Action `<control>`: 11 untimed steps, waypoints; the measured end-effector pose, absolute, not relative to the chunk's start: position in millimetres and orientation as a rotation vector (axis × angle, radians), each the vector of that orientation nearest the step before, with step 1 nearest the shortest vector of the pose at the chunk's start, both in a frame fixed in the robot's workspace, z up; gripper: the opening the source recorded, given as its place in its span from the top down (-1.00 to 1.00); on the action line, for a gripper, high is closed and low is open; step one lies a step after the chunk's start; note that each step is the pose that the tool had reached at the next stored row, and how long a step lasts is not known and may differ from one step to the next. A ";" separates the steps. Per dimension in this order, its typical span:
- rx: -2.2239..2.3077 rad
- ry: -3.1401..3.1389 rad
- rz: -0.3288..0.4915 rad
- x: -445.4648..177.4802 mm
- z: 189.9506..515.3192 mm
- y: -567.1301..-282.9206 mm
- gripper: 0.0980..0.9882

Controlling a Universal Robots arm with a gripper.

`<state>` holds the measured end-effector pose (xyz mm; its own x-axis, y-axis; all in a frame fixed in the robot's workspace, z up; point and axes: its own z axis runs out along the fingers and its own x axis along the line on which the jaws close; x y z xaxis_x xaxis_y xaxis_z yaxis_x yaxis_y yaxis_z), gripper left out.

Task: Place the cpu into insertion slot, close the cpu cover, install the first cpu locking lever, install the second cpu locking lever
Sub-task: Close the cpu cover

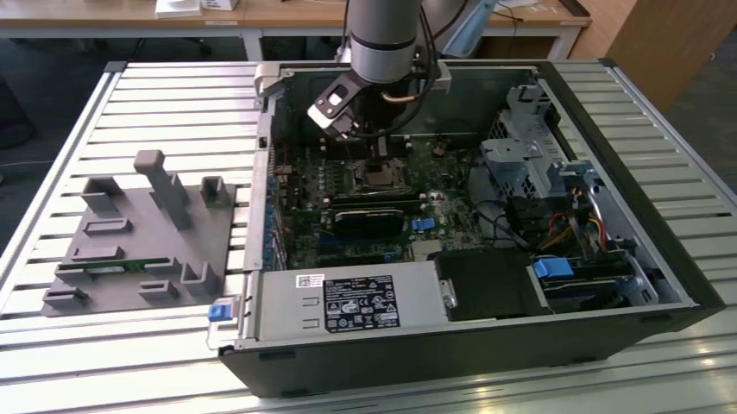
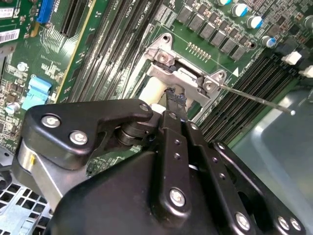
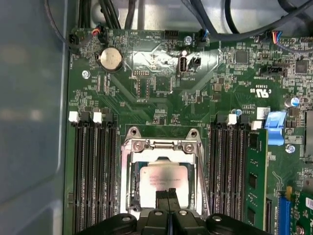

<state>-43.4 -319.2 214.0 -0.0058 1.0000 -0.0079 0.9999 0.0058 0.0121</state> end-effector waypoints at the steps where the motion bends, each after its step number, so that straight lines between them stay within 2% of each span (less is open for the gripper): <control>1: 2.205 2.218 0.005 -44.1 213.4 -319.1 0.95; 11: 2.205 2.218 0.005 -48.6 208.1 -318.3 0.95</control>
